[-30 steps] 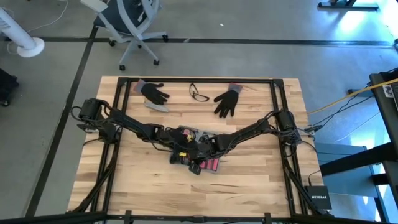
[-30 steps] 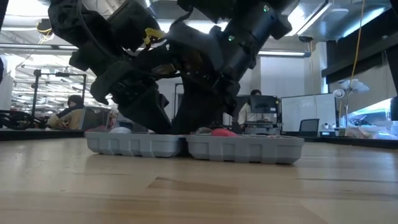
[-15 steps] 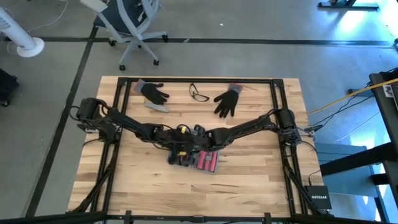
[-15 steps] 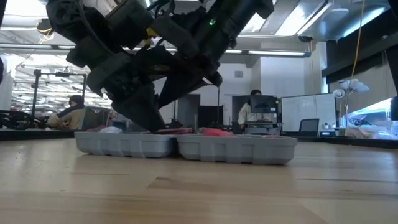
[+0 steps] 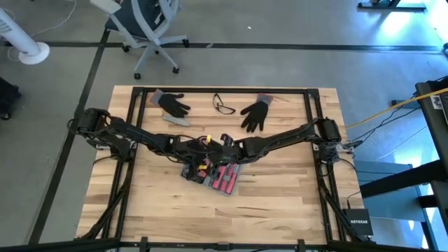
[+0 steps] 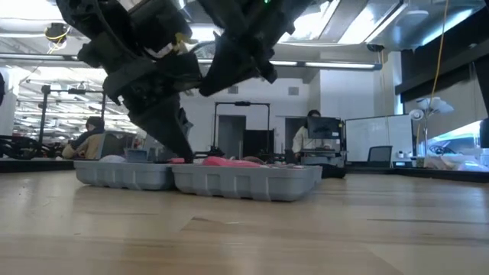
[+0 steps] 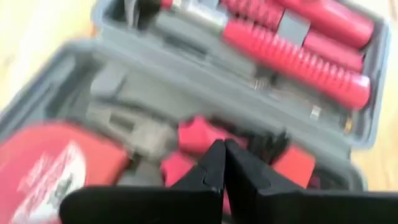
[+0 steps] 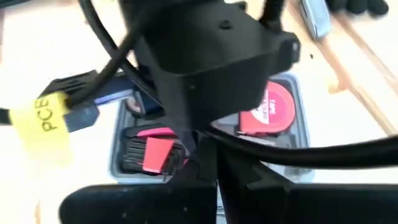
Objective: Prefit tool cases
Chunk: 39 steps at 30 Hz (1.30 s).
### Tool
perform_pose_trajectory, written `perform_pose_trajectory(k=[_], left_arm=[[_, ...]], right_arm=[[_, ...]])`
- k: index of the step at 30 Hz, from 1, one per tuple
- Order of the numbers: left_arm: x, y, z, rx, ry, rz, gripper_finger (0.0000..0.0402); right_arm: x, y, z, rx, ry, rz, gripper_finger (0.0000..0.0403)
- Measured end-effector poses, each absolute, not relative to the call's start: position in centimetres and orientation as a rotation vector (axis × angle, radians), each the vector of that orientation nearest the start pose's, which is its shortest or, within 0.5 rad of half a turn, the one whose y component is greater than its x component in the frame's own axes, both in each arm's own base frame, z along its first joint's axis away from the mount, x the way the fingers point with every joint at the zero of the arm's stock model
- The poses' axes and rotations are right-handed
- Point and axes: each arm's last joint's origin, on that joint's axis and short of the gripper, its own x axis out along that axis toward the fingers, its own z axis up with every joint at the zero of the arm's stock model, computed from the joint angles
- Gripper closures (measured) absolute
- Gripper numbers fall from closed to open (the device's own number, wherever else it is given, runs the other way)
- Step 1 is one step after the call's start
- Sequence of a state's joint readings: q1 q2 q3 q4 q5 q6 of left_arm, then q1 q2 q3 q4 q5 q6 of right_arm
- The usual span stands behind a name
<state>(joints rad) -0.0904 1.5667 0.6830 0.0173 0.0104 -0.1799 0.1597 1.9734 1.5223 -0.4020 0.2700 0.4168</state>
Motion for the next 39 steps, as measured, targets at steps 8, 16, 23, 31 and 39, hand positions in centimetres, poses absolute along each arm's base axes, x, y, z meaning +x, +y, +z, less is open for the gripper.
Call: perform_pose_trajectory(k=[8, 16, 23, 31, 39], left_arm=[[26.2, -1.4, 16.0, -0.178, 0.952, -0.006, 0.0401], [25.6, 0.4, 18.8, -0.042, 0.926, -0.150, 0.0347], [28.3, 2.0, 18.1, -0.015, 0.941, -0.275, 0.0277], [29.7, 1.9, 18.7, -0.142, 0.963, -0.453, 0.0266], [30.3, 1.3, 15.7, -0.121, 1.054, -0.530, 0.0265]], right_arm=[[42.3, 5.7, 22.7, 0.269, 0.809, -0.322, 0.0403], [39.9, 4.5, 25.3, 0.229, 0.848, -0.378, 0.0403], [37.5, 4.2, 28.4, 0.244, 0.849, -0.393, 0.0403], [36.5, 4.1, 29.6, 0.269, 0.844, -0.405, 0.0403], [36.5, 4.1, 29.6, 0.271, 0.839, -0.403, 0.0403]])
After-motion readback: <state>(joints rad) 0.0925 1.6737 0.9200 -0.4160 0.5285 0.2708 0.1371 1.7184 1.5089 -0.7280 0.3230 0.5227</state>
